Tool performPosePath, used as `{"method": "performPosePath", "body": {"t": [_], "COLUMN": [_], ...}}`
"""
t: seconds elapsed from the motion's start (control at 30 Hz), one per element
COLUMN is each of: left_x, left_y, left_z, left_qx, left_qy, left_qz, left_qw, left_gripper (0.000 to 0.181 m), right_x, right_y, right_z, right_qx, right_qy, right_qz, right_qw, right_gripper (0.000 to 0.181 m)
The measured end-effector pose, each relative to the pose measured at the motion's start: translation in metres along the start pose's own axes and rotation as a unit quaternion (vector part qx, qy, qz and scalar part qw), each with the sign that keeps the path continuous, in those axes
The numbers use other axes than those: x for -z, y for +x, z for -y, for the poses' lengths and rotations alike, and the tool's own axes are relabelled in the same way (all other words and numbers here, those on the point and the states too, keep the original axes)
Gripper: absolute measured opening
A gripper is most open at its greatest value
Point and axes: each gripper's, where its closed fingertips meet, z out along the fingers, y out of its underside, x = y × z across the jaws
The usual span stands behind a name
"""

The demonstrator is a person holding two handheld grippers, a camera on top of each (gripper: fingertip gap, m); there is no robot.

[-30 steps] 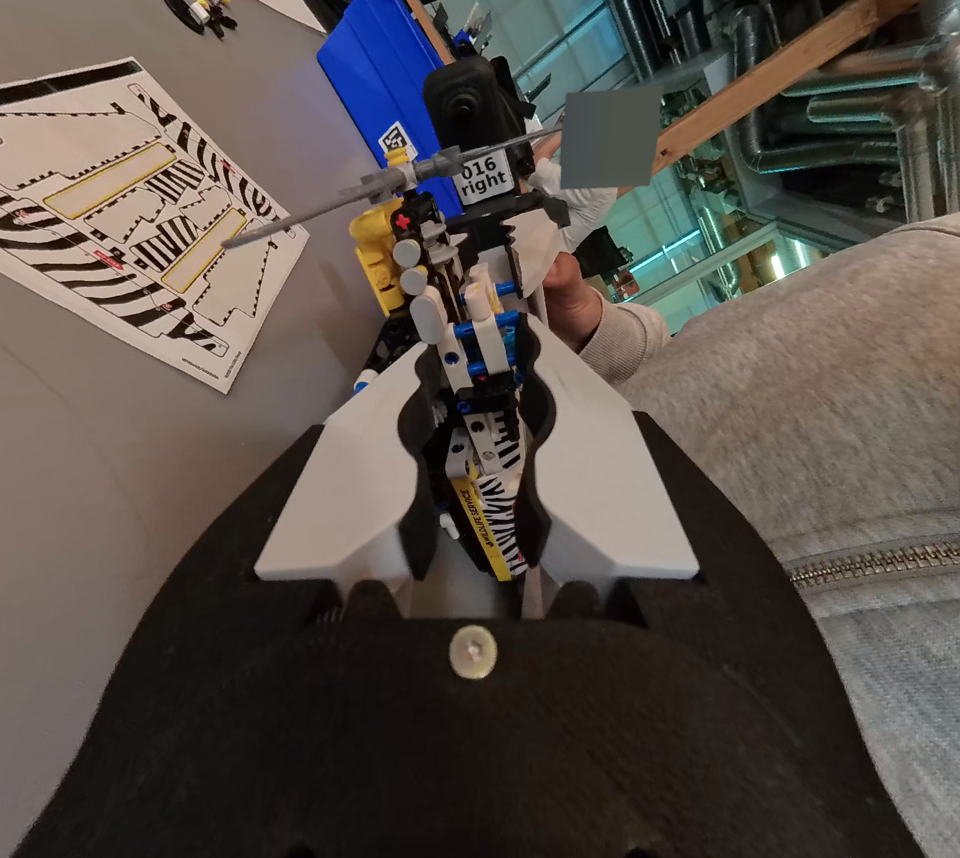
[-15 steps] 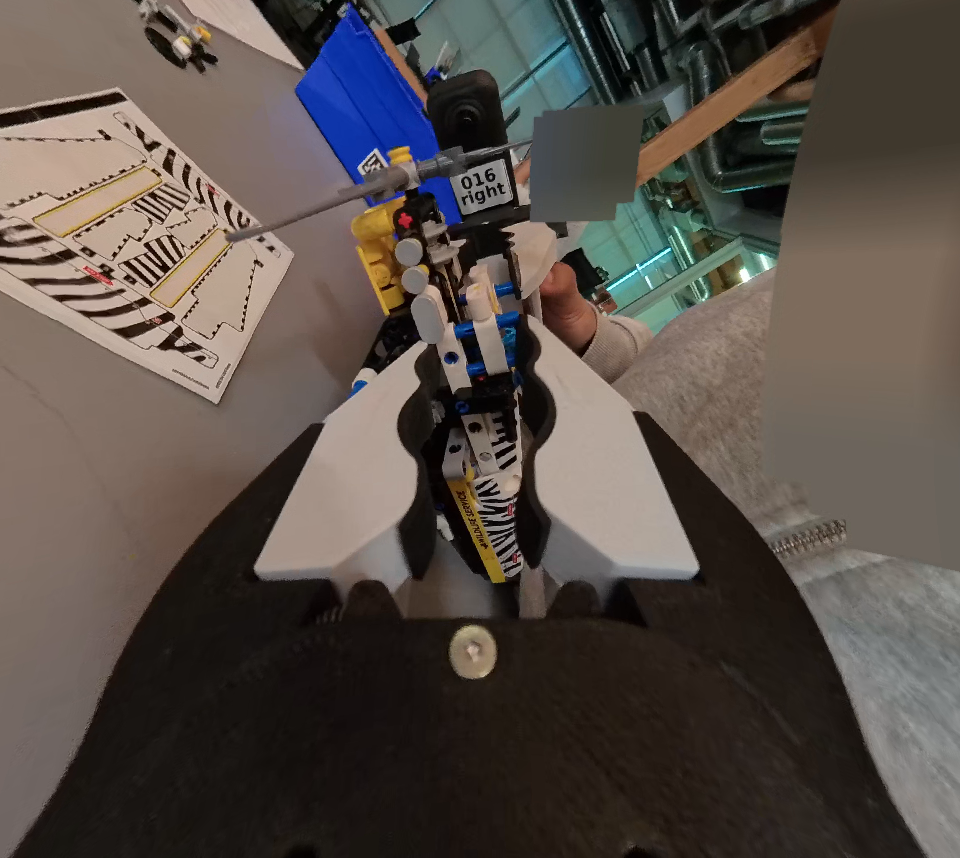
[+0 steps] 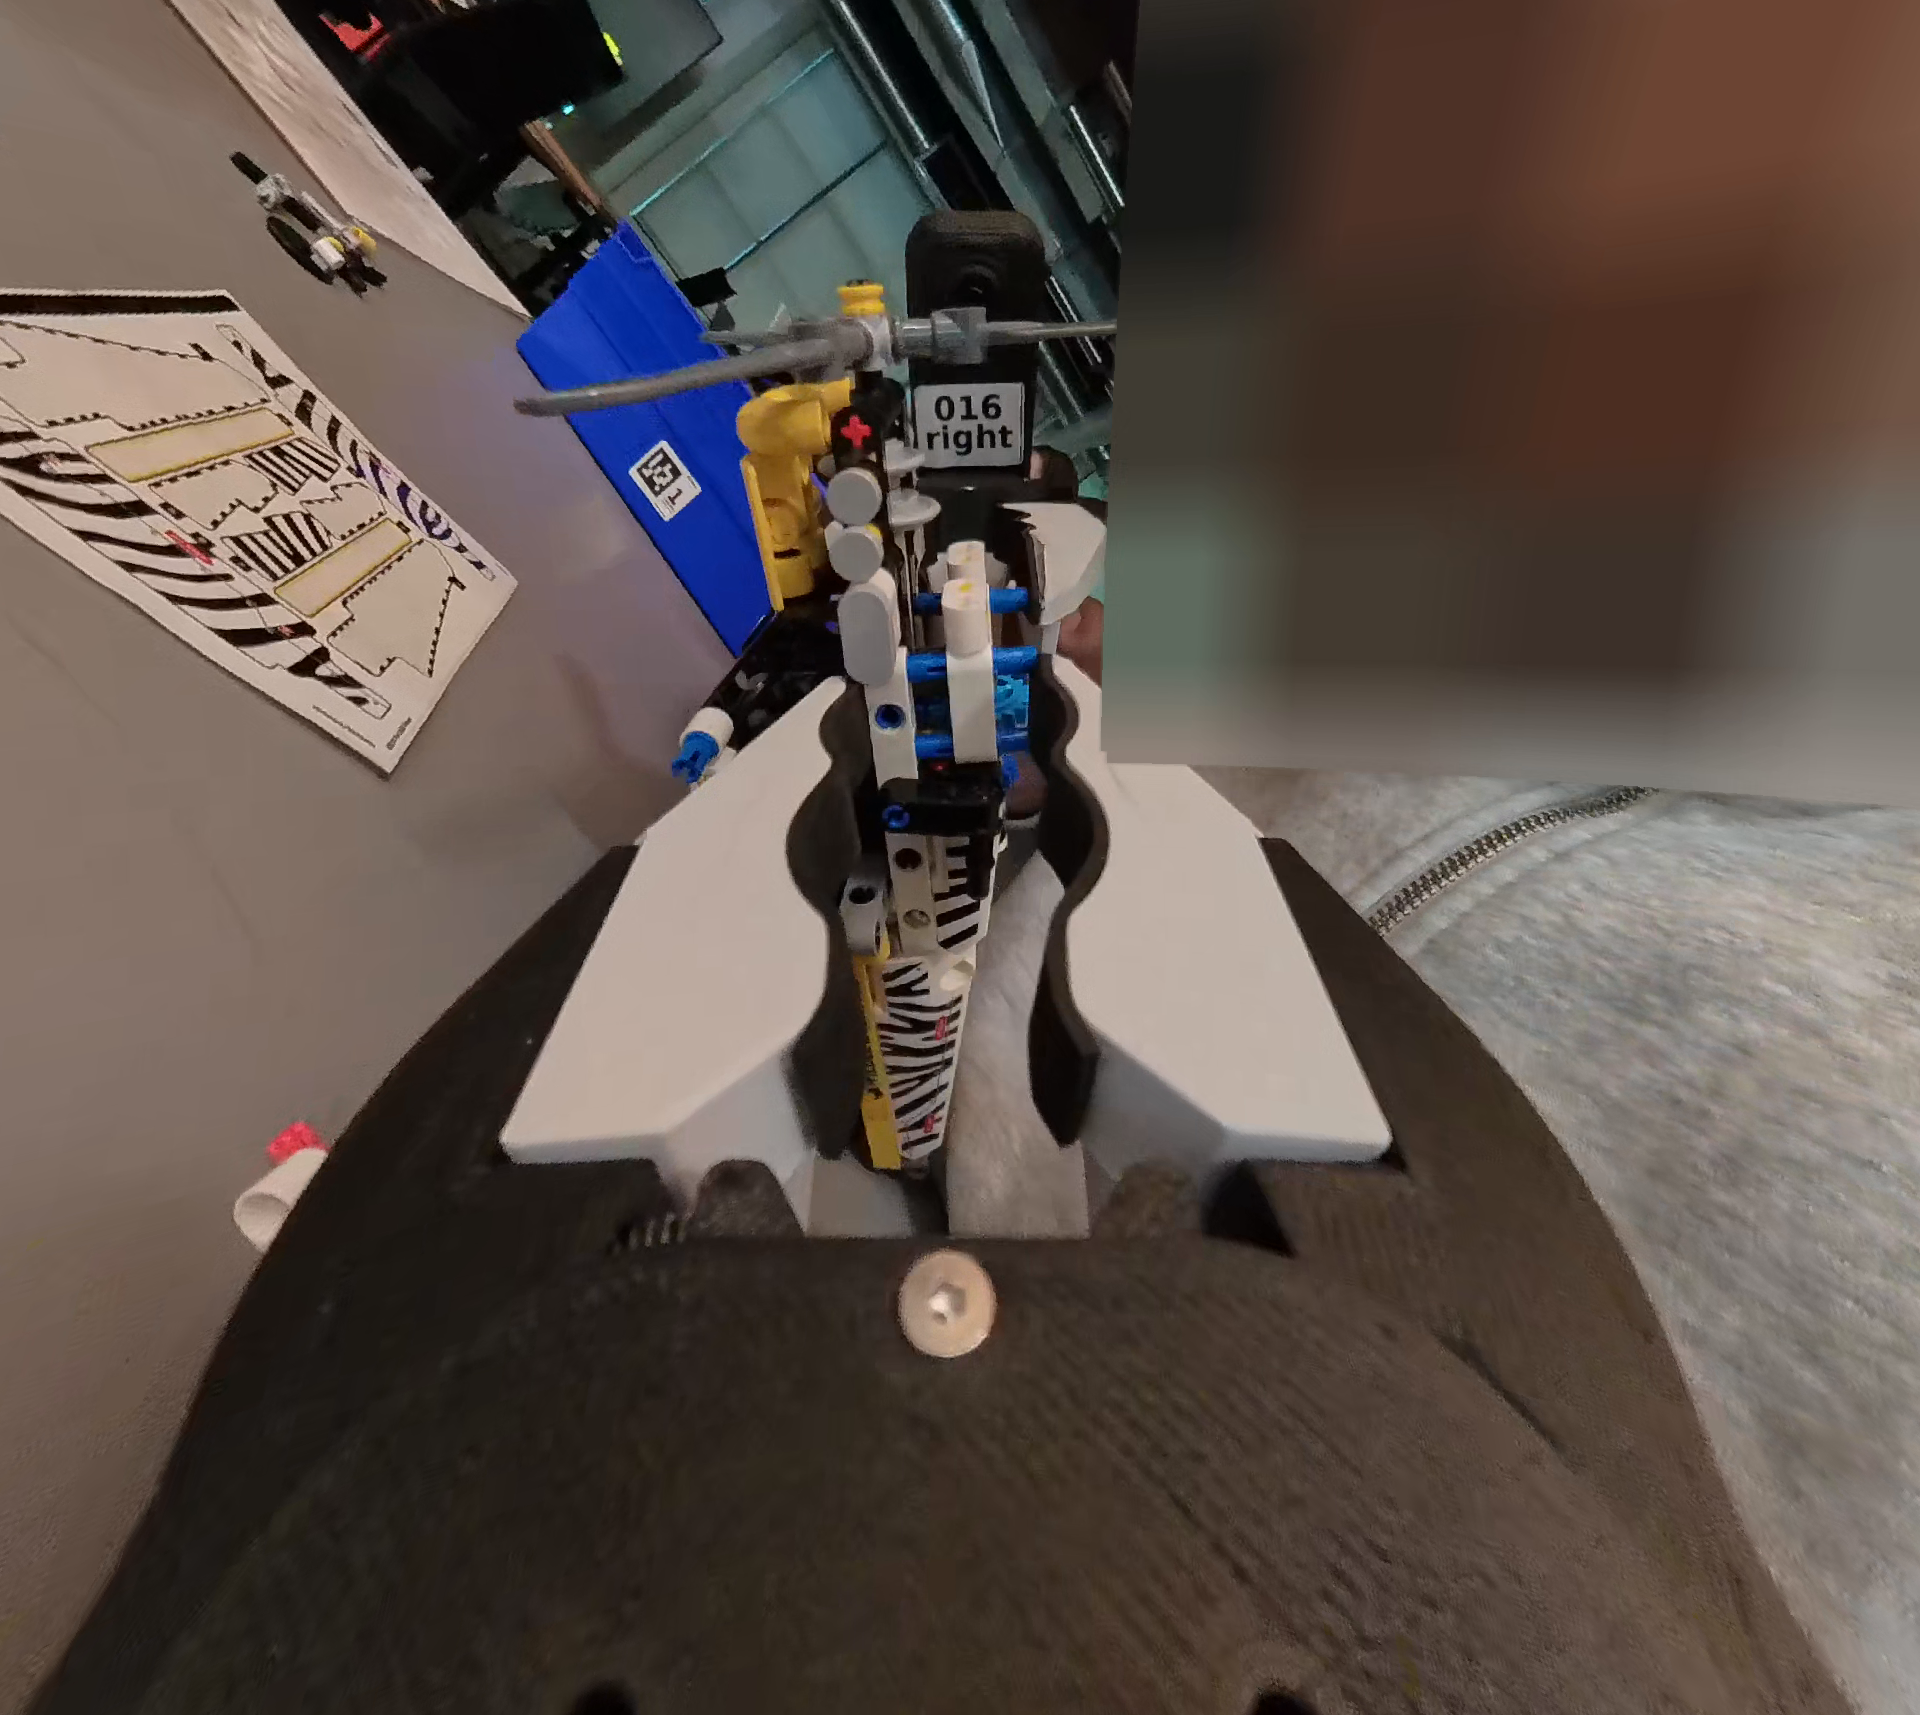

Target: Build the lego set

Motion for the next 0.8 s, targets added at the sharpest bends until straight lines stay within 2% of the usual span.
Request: {"method": "performPosePath", "body": {"t": [0.43,0.8], "left_x": [-0.016,-0.016], "left_y": [-0.006,-0.006], "left_z": [-0.005,-0.006], "left_qx": [-0.035,-0.041], "left_qy": [-0.024,-0.024], "left_qz": [0.034,0.036], "left_qw": [0.999,0.998], "left_gripper": [0.03,0.03], "right_x": [0.018,0.018], "right_y": [0.007,0.007], "right_z": [-0.002,-0.003], "right_qx": [-0.022,-0.017], "right_qy": [0.039,0.037], "right_qz": [0.036,0.027], "right_qw": [0.998,0.999], "right_gripper": [0.028,0.028]}}
